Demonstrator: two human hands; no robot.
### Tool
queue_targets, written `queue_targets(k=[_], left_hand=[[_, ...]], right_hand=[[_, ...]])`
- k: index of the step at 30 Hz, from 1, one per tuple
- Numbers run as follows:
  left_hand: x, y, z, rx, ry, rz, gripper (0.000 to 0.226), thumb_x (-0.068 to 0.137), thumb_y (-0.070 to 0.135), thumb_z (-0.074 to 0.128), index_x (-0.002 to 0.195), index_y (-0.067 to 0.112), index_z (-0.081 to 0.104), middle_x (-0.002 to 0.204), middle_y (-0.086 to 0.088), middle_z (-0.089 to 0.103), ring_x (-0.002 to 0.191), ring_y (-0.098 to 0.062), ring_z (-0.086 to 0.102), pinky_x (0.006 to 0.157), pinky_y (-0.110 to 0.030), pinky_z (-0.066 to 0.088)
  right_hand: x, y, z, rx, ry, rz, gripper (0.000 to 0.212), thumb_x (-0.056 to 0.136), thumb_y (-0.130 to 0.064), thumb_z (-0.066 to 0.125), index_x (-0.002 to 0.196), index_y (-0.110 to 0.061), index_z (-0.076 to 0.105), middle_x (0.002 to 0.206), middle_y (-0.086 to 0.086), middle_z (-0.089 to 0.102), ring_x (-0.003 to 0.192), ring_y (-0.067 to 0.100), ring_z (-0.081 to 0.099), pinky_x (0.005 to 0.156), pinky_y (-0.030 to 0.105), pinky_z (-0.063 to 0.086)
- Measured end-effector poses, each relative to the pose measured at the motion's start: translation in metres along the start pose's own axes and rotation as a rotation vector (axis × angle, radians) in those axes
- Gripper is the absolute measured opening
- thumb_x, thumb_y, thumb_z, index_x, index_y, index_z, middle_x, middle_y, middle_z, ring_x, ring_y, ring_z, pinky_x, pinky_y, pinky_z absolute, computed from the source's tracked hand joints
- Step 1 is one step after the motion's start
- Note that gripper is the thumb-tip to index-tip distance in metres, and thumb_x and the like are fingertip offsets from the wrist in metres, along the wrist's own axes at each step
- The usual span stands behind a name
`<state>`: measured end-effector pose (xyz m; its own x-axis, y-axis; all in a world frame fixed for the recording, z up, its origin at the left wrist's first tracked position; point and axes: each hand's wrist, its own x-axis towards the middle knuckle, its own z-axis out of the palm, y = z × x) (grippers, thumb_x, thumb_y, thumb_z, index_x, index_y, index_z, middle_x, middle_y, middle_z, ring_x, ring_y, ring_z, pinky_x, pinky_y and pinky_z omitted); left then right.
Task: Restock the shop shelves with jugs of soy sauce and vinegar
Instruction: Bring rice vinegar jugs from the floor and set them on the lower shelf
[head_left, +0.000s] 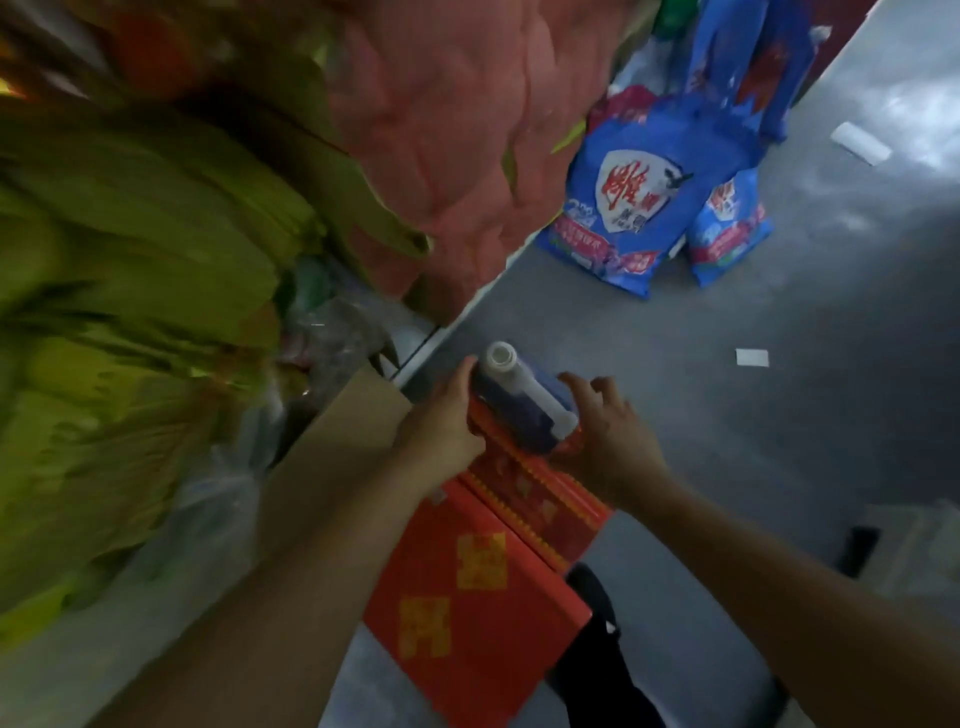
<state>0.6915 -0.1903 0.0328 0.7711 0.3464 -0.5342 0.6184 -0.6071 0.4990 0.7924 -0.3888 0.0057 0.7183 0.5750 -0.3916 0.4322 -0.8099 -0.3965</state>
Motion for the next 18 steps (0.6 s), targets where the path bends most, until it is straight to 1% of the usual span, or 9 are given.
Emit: queue_targets(k=[3, 6, 7, 9, 11, 12, 15, 16, 18], left_hand=[[0.085, -0.018, 0.019, 0.028, -0.045, 0.058, 0.105, 0.085, 0.008, 0.071, 0.162, 0.04, 0.007, 0.16, -0.005, 0.035, 0.137, -0.032, 0.049, 0.106, -0.048, 0.049], [0.139, -0.045, 0.036, -0.005, -0.057, 0.185, 0.104, 0.077, 0.008, 0.078, 0.16, 0.04, 0.024, 0.158, -0.001, 0.041, 0.141, -0.02, 0.046, 0.113, -0.04, 0.043], [0.149, -0.054, 0.037, -0.007, -0.069, 0.225, 0.107, 0.073, 0.007, 0.082, 0.159, 0.039, 0.027, 0.156, 0.004, 0.045, 0.139, -0.013, 0.047, 0.113, -0.032, 0.043], [0.161, -0.068, 0.039, 0.01, -0.135, 0.291, 0.114, 0.066, 0.007, 0.091, 0.159, 0.037, 0.031, 0.149, 0.015, 0.051, 0.132, 0.002, 0.047, 0.1, -0.007, 0.04], [0.167, -0.073, 0.039, -0.008, -0.194, 0.3, 0.106, 0.065, 0.006, 0.095, 0.152, 0.032, 0.041, 0.137, 0.02, 0.055, 0.126, 0.005, 0.05, 0.087, 0.004, 0.035], [0.168, -0.073, 0.039, -0.022, -0.206, 0.293, 0.099, 0.065, 0.004, 0.095, 0.147, 0.029, 0.045, 0.131, 0.019, 0.056, 0.123, 0.003, 0.052, 0.083, 0.005, 0.035], [0.167, -0.066, 0.04, -0.05, -0.178, 0.29, 0.099, 0.064, 0.0, 0.095, 0.149, 0.012, 0.046, 0.122, 0.014, 0.054, 0.11, 0.011, 0.048, 0.074, 0.008, 0.034], [0.166, -0.064, 0.04, -0.057, -0.174, 0.289, 0.1, 0.062, 0.002, 0.096, 0.149, 0.012, 0.046, 0.12, 0.017, 0.055, 0.108, 0.01, 0.051, 0.073, 0.008, 0.034], [0.162, -0.064, 0.043, -0.079, -0.185, 0.288, 0.103, 0.061, 0.005, 0.097, 0.147, 0.02, 0.043, 0.116, 0.027, 0.056, 0.103, 0.006, 0.058, 0.076, 0.003, 0.038]], right_hand=[[0.027, 0.026, 0.042, 0.159, -0.01, -0.054, 0.107, 0.069, -0.056, 0.087, 0.152, -0.045, 0.02, 0.144, 0.0, 0.039, 0.115, 0.027, 0.059, 0.082, 0.032, 0.049], [0.037, 0.038, 0.069, 0.202, 0.084, -0.167, 0.104, 0.071, -0.048, 0.089, 0.151, -0.046, 0.024, 0.143, -0.002, 0.039, 0.114, 0.024, 0.058, 0.079, 0.029, 0.048], [0.038, 0.038, 0.072, 0.227, 0.125, -0.183, 0.103, 0.072, -0.045, 0.089, 0.152, -0.043, 0.024, 0.146, -0.001, 0.038, 0.116, 0.024, 0.057, 0.081, 0.03, 0.05], [0.039, 0.04, 0.077, 0.283, 0.151, -0.202, 0.103, 0.076, -0.04, 0.089, 0.154, -0.04, 0.022, 0.156, 0.003, 0.033, 0.124, 0.027, 0.055, 0.089, 0.036, 0.054], [0.041, 0.041, 0.079, 0.329, 0.159, -0.21, 0.102, 0.077, -0.035, 0.089, 0.154, -0.042, 0.021, 0.158, 0.003, 0.035, 0.129, 0.027, 0.052, 0.096, 0.038, 0.052], [0.042, 0.04, 0.079, 0.353, 0.168, -0.198, 0.101, 0.077, -0.033, 0.089, 0.153, -0.043, 0.024, 0.154, 0.001, 0.04, 0.128, 0.024, 0.052, 0.096, 0.036, 0.049], [0.047, 0.042, 0.077, 0.427, 0.157, -0.164, 0.092, 0.074, -0.031, 0.091, 0.148, -0.046, 0.038, 0.138, -0.007, 0.053, 0.118, 0.019, 0.056, 0.091, 0.032, 0.046], [0.05, 0.044, 0.075, 0.447, 0.145, -0.161, 0.09, 0.073, -0.03, 0.091, 0.146, -0.047, 0.041, 0.134, -0.01, 0.054, 0.115, 0.016, 0.056, 0.088, 0.029, 0.045], [0.054, 0.05, 0.07, 0.47, 0.099, -0.171, 0.09, 0.07, -0.027, 0.093, 0.145, -0.046, 0.046, 0.128, -0.013, 0.055, 0.11, 0.01, 0.056, 0.084, 0.015, 0.041]])
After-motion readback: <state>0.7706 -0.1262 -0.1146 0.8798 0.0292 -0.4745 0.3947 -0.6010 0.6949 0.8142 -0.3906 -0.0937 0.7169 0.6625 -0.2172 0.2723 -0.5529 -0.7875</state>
